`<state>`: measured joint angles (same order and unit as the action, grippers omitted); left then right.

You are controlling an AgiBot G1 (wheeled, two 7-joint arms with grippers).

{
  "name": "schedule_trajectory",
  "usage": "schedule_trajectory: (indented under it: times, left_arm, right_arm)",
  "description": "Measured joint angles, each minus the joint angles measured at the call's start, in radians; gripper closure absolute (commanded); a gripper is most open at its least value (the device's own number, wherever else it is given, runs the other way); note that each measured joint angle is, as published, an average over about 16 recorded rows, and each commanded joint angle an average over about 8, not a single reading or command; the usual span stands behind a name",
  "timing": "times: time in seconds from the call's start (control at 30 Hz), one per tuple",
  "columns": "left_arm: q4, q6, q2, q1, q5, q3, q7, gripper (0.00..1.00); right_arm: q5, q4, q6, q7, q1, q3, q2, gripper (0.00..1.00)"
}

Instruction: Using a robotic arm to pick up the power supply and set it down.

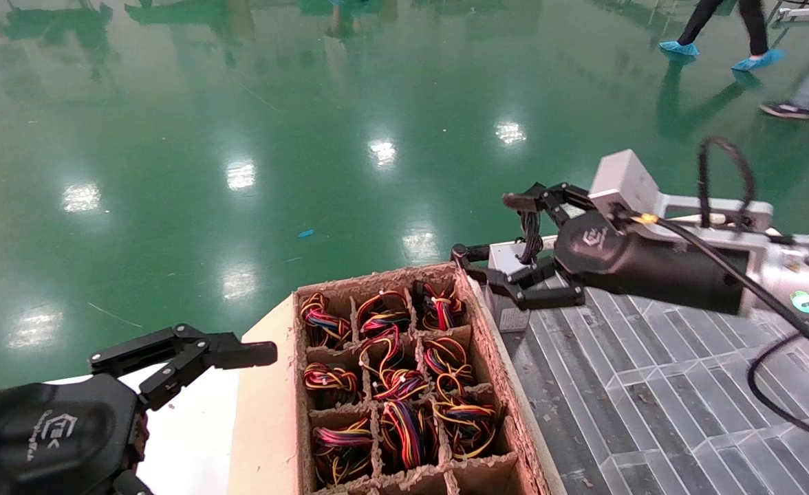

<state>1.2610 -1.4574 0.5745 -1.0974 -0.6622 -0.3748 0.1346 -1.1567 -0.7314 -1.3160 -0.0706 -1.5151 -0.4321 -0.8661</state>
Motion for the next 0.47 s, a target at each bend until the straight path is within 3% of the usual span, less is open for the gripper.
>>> schedule_trajectory:
  times: [0.23, 0.47]
  left_arm:
    - [0.000, 0.000, 0.000, 0.000, 0.000, 0.000, 0.000, 0.00]
    - [0.000, 0.000, 0.000, 0.000, 0.000, 0.000, 0.000, 0.00]
  right_arm:
    - [0.118, -0.154, -0.050, 0.072, 0.122, 0.042, 0.071, 0.00]
    - [0.178, -0.230, -0.075, 0.108, 0.184, 0.064, 0.106, 0.00]
